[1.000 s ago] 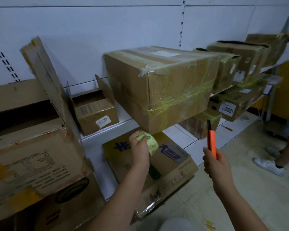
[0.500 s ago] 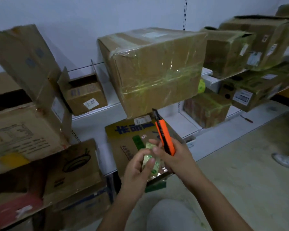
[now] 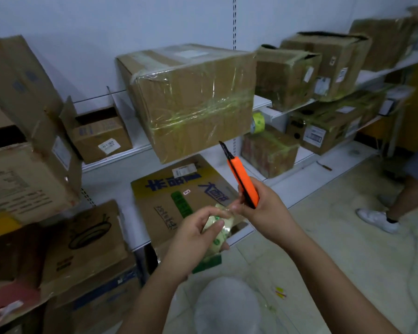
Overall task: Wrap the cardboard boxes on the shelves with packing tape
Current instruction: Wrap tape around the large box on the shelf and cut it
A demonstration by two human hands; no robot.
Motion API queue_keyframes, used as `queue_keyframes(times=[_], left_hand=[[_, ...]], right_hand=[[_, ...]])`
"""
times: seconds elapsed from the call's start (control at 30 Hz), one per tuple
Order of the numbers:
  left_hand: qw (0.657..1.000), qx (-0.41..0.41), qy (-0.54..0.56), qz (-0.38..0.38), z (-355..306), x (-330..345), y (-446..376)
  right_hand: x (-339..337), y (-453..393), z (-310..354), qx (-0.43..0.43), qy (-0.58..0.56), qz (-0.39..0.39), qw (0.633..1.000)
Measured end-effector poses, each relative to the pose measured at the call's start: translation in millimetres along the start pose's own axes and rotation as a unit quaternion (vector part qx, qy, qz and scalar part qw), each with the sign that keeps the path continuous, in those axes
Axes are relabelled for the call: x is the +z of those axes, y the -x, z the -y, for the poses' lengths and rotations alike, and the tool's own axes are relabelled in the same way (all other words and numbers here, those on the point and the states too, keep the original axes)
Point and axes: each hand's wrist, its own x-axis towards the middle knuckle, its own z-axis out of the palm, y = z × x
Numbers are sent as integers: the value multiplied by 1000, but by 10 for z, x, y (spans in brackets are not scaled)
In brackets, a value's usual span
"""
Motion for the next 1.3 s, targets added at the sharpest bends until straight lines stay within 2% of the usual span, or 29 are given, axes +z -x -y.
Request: queue_keyframes(times=[0.13, 0.2, 0.3, 0.4, 0.5, 0.6, 0.7, 0.9, 1.0, 1.17, 1.3], left_hand=[[995, -90, -30, 42, 45, 6, 5], [988, -123, -74, 62, 193, -23, 46], [992, -119, 0, 45, 354, -83, 92], [996, -80, 37, 2, 324, -45, 31], [997, -31, 74, -4, 201, 66, -21], [998, 8, 68, -9, 81, 143, -127], [999, 18, 39, -14, -11, 244, -262], [999, 14, -11, -40, -91, 698, -706], [997, -19, -43, -67, -109, 1066, -1086], [987, -87, -5, -135, -234, 1733, -1796], [968, -114, 39, -220, -475, 2014, -2266]], right_hand=[[58, 114, 115, -5, 97, -25, 995], [-23, 122, 213, -7, 61, -78, 995], [-299, 58, 338, -22, -10, -154, 988], [-369, 54, 241, 25, -28, -81, 996], [-209, 95, -3, 75, -52, -6, 996], [-138, 41, -119, 94, -73, 17, 993], [-242, -82, -160, 78, -85, 20, 993], [-720, -533, -437, 43, -19, 15, 999], [-1064, -851, -650, 34, 14, 8, 999], [-1701, -1473, -891, 17, 48, 46, 998], [-1996, -1972, -803, -41, 112, 88, 989]])
